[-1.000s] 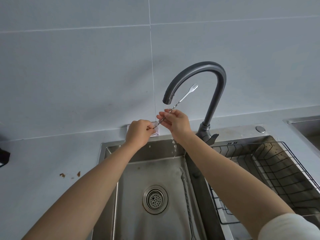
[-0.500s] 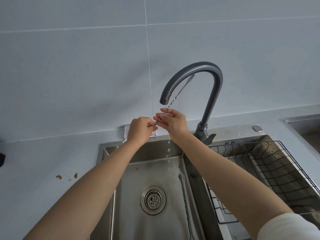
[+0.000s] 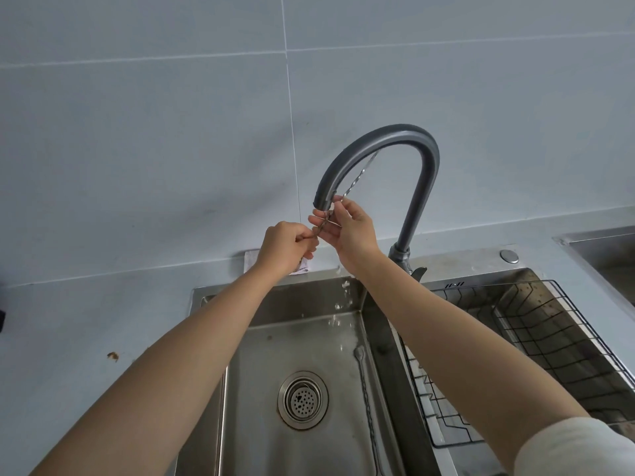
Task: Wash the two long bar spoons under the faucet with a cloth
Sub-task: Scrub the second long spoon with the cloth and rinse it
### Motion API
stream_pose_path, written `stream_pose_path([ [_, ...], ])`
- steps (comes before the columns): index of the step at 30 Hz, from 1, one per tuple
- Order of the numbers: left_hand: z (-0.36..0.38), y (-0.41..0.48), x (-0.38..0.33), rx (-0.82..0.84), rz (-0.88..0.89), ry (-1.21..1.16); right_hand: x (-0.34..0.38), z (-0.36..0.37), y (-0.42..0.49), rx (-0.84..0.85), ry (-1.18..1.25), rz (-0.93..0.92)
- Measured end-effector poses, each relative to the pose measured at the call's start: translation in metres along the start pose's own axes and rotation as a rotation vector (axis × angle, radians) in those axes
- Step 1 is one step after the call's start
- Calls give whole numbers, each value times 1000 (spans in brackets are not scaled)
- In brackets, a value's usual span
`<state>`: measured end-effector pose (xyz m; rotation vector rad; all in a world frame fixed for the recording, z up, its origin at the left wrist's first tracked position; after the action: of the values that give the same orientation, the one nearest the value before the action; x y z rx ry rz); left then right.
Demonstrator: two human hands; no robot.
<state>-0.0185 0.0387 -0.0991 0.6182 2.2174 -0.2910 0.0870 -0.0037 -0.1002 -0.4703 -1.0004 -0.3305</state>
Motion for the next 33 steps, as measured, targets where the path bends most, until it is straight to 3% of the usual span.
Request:
stream_pose_path([
  [9,11,6,-9,-27,8,-71,2,-11,-2,-1,-2,-45],
  [21,10,13,-20,84,-23,-207,22,-12,3,-62,10,-66],
  [33,15,15,-20,-48,67,71,36,-7,11,-83,-53,-89],
])
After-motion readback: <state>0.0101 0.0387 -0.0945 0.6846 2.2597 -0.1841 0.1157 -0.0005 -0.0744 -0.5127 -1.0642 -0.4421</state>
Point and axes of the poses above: each hand's wrist, its own y-axis towards the middle knuckle, its own z-axis out of the palm, x = y × z, the point moved 1 cm from there along y, towards the middle knuckle, and after that the axes turned 1 degree about -y, right-handed, at the moved point
